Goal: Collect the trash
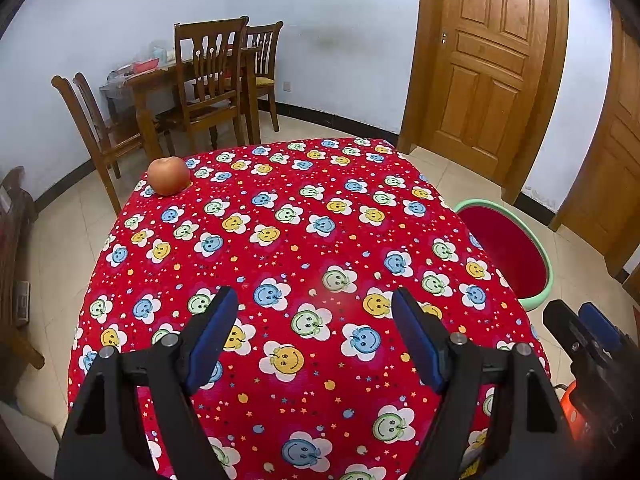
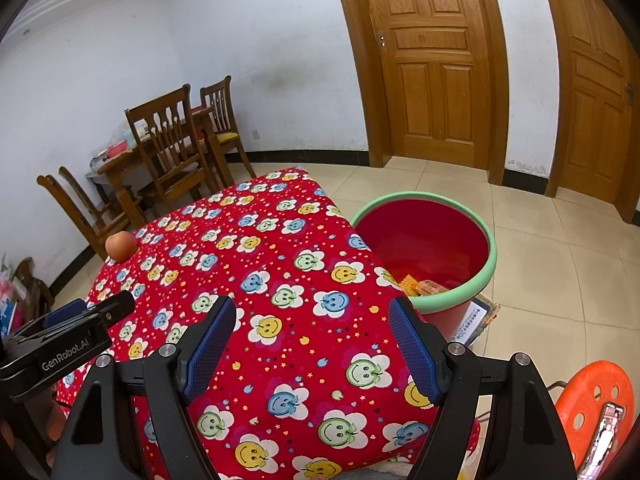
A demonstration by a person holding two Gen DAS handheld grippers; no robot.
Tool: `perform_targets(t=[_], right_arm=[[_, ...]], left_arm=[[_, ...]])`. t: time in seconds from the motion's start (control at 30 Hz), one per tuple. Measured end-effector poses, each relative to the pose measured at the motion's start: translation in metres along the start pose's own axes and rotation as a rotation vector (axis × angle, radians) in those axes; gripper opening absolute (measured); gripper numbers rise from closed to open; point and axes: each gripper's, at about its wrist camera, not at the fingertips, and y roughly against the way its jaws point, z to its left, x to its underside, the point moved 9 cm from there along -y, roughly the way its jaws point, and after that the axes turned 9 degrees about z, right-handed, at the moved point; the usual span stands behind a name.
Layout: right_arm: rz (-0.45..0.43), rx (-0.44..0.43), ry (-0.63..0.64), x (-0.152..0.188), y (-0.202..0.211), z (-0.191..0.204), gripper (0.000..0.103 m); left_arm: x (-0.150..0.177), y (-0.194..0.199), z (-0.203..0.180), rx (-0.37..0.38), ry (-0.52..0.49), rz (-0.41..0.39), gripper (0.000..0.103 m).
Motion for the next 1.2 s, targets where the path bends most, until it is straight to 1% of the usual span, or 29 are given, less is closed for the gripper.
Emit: perform_targets(t=[1.2], right_arm=[[0.002, 0.001, 0.002, -0.0004, -0.0002, 0.0001, 0.079]], left_arm=[[-0.0008, 0.0037, 0.0021, 0.000, 0.001, -0.006, 0.079]])
